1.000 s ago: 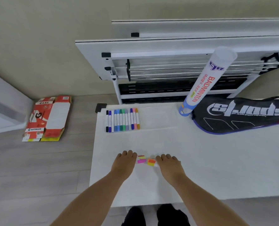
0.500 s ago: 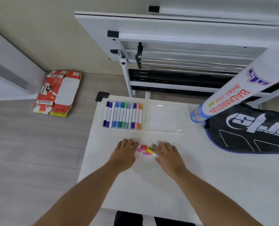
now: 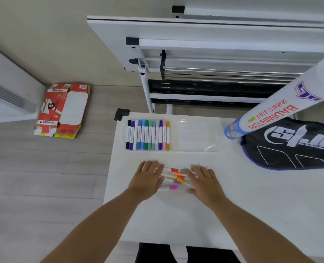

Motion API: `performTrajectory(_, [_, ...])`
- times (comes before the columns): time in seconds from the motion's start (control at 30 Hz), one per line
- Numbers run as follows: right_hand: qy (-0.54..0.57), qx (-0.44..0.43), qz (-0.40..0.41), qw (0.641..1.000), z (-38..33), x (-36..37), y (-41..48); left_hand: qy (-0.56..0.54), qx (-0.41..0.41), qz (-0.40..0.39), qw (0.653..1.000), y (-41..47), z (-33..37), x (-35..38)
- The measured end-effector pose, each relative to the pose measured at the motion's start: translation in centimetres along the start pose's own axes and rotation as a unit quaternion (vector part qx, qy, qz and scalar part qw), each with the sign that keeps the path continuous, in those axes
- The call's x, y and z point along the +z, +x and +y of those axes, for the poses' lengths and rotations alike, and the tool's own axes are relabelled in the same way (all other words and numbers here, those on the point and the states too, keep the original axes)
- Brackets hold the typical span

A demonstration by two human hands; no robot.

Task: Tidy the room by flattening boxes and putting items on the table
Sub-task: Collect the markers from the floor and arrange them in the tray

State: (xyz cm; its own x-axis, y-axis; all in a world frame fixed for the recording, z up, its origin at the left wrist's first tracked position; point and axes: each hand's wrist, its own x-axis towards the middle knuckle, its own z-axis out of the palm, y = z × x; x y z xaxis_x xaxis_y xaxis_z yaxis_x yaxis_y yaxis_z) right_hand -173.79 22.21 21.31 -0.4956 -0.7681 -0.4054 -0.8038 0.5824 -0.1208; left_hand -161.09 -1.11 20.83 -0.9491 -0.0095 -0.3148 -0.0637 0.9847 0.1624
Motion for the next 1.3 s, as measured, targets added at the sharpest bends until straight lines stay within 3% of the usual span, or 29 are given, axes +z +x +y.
performTrajectory(0.13, [-0.010,0.041,0.030,0.999,-2.1,-0.6,0.1,0.052,-0.007,-0.073,0.996,1.0,-1.6,-1.3])
performTrajectory(0.3, [0.014,0.078,0.082,0.993,-4.4,-1.5,1.2,0.046,0.009,-0.091,0.995,1.4,-2.3,-2.0])
performTrajectory(0.5, [0.005,0.084,0.044,0.996,-4.5,-3.0,2.8,-0.056,-0.041,-0.082,0.994,1.5,-2.6,-2.5])
performTrajectory(0.63, [0.108,0.092,0.003,0.990,-4.2,-6.2,4.8,-0.177,-0.105,-0.032,0.978,2.1,-2.3,-4.2])
performTrajectory(0.7, [0.235,0.140,0.004,0.962,-4.1,-7.8,6.1,-0.225,-0.119,-0.010,0.967,3.2,-1.9,-5.4])
performTrajectory(0.83, [0.464,0.234,-0.008,0.854,-3.8,-10.4,9.0,-0.312,-0.154,0.025,0.937,6.1,-0.3,-7.5])
performTrajectory(0.9, [0.515,0.257,0.000,0.818,-3.3,-11.3,9.9,-0.341,-0.171,0.035,0.924,7.3,0.4,-8.1])
performTrajectory(1.03, [0.539,0.276,0.012,0.796,-1.9,-11.7,11.0,-0.358,-0.182,0.044,0.915,9.1,1.6,-8.6])
performTrajectory(1.17, [0.525,0.280,0.012,0.804,-0.9,-11.3,11.8,-0.364,-0.190,0.029,0.911,10.2,1.8,-8.5])
performTrajectory(1.3, [0.434,0.285,-0.001,0.855,0.3,-10.4,12.8,-0.196,-0.151,0.027,0.969,9.8,-0.8,-7.3])
